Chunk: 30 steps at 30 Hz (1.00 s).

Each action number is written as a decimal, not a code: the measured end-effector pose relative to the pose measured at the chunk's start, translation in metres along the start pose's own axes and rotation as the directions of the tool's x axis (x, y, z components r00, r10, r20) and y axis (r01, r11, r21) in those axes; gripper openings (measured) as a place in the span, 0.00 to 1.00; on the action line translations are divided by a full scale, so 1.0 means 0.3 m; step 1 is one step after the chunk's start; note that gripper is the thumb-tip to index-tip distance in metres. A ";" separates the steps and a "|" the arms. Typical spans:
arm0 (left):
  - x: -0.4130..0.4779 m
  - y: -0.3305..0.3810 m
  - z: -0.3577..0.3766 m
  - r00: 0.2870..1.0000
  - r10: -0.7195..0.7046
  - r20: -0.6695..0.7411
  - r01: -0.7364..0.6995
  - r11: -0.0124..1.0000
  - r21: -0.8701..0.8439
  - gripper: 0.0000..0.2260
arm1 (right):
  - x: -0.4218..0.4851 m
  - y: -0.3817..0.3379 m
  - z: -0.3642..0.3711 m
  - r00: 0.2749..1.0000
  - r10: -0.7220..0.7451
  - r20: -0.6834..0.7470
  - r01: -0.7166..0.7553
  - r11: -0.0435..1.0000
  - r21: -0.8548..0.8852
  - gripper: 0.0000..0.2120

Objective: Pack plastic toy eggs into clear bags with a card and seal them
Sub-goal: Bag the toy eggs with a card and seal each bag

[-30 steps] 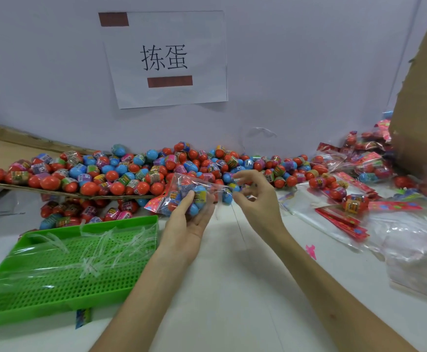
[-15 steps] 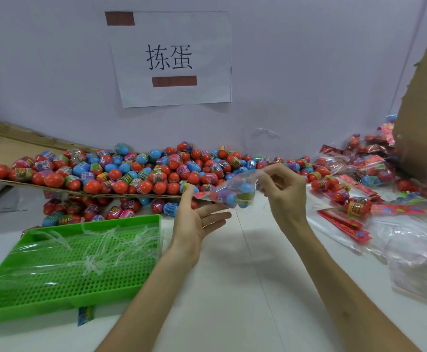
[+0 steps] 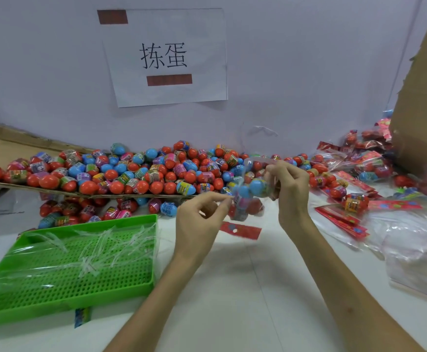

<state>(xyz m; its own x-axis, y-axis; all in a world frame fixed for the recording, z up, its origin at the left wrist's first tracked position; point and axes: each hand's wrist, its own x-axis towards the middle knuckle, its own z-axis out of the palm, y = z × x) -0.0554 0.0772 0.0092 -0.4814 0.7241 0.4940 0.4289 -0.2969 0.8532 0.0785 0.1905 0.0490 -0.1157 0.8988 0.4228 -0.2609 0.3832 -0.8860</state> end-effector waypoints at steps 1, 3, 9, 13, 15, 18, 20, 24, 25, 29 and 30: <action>0.004 0.000 -0.003 0.999 -0.009 -0.033 0.008 1.000 -0.023 0.04 | 0.002 0.000 -0.003 1.000 0.027 0.013 -0.027 1.000 0.007 0.13; 0.011 0.003 -0.008 0.995 -0.060 -0.075 0.054 0.995 -0.085 0.05 | 0.006 -0.002 -0.002 0.991 0.092 0.094 -0.093 0.996 0.011 0.16; 0.017 0.006 -0.014 0.991 -0.123 -0.049 0.112 0.974 -0.198 0.08 | 0.001 -0.001 0.020 0.885 0.243 0.398 -0.259 0.966 -0.014 0.15; 0.015 0.014 -0.015 0.983 -0.165 0.085 0.182 0.946 -0.268 0.03 | -0.014 0.014 0.031 0.930 0.224 0.290 -0.230 0.973 -0.014 0.06; 0.014 0.012 -0.009 0.953 -0.218 0.212 0.279 0.904 -0.323 0.13 | -0.019 0.018 0.033 0.931 0.216 0.294 -0.225 0.974 -0.005 0.06; 0.011 0.009 0.004 0.921 -0.246 0.301 0.321 0.919 -0.228 0.17 | -0.026 0.015 0.038 0.943 0.170 0.287 -0.170 0.985 -0.022 0.05; 0.011 0.005 0.008 0.924 -0.259 0.281 0.312 0.936 -0.162 0.13 | -0.028 0.016 0.039 0.955 0.136 0.262 -0.135 0.991 -0.019 0.05; 0.014 -0.002 0.002 0.910 -0.324 0.258 0.375 0.910 -0.179 0.11 | -0.025 0.013 0.037 0.947 0.148 0.285 -0.154 0.988 -0.002 0.05; 0.015 0.000 0.000 0.902 -0.348 0.255 0.402 0.893 -0.201 0.12 | -0.025 0.011 0.040 0.930 0.174 0.324 -0.185 0.983 0.004 0.06; 0.013 -0.001 -0.003 0.868 -0.427 0.255 0.486 0.837 -0.252 0.16 | -0.030 0.019 0.049 0.922 0.188 0.339 -0.179 0.982 -0.058 0.06; 0.011 -0.002 -0.002 0.860 -0.430 0.273 0.495 0.833 -0.247 0.17 | -0.032 0.021 0.049 0.932 0.174 0.318 -0.162 0.985 -0.065 0.05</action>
<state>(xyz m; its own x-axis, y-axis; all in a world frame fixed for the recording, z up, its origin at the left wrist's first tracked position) -0.0577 0.0794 0.0104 -0.3900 0.9207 0.0119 -0.0702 -0.0427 0.9966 0.0640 0.1812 0.0422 -0.4583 0.8366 0.3001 -0.1763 0.2454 -0.9533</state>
